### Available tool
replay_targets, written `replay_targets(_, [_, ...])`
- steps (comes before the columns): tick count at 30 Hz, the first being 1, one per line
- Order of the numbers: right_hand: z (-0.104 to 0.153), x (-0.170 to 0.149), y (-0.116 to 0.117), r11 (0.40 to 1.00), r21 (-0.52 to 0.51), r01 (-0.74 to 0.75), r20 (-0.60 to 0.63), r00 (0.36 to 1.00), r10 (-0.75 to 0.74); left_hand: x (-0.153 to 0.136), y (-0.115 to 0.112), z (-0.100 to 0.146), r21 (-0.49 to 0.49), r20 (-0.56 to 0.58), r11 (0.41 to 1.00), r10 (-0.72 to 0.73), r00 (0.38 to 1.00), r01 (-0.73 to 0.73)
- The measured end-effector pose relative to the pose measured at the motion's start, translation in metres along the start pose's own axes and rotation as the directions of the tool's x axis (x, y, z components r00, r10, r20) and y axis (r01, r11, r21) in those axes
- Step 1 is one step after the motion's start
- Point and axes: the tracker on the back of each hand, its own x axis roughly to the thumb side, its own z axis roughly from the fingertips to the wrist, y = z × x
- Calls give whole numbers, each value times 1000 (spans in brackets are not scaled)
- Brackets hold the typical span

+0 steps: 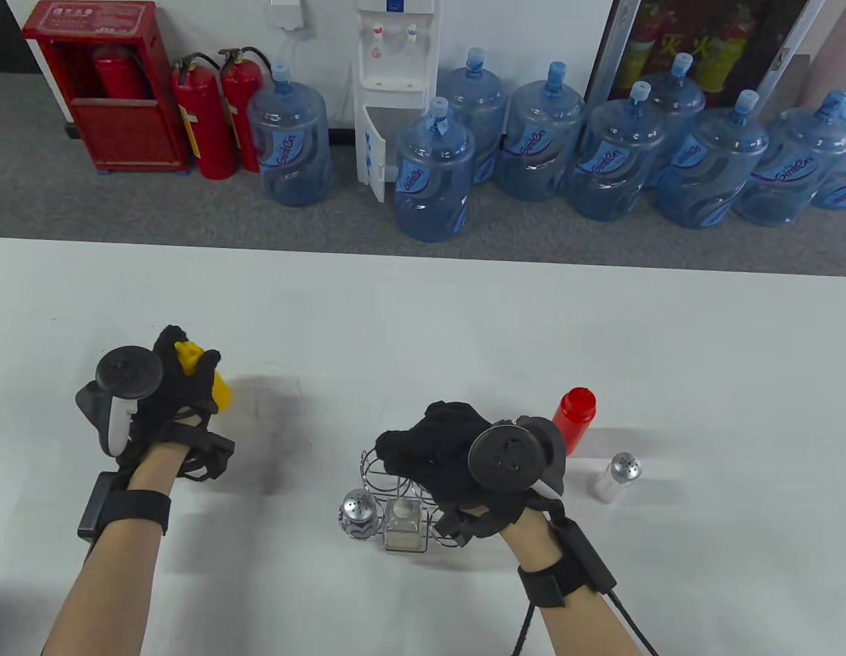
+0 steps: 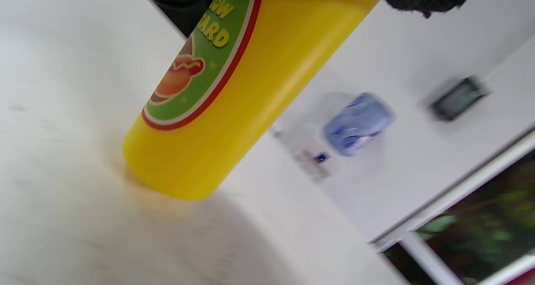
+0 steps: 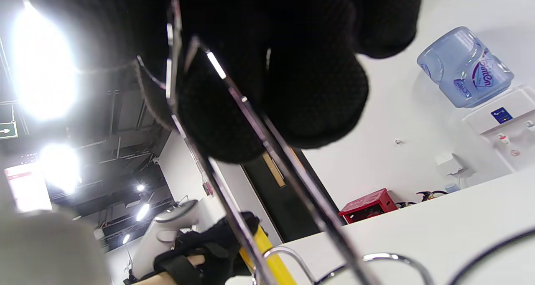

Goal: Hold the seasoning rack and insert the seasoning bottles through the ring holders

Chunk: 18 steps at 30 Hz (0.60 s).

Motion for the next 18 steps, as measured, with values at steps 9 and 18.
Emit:
replay_targets(9, [0, 10, 12, 1000, 24, -18, 37, 999, 18, 114, -11, 121, -205, 513, 959, 275, 813, -195])
replay_targets(18, [2, 23, 10, 1000, -25, 5, 102, 995, -2, 115, -59, 150, -471, 533, 873, 397, 747, -127])
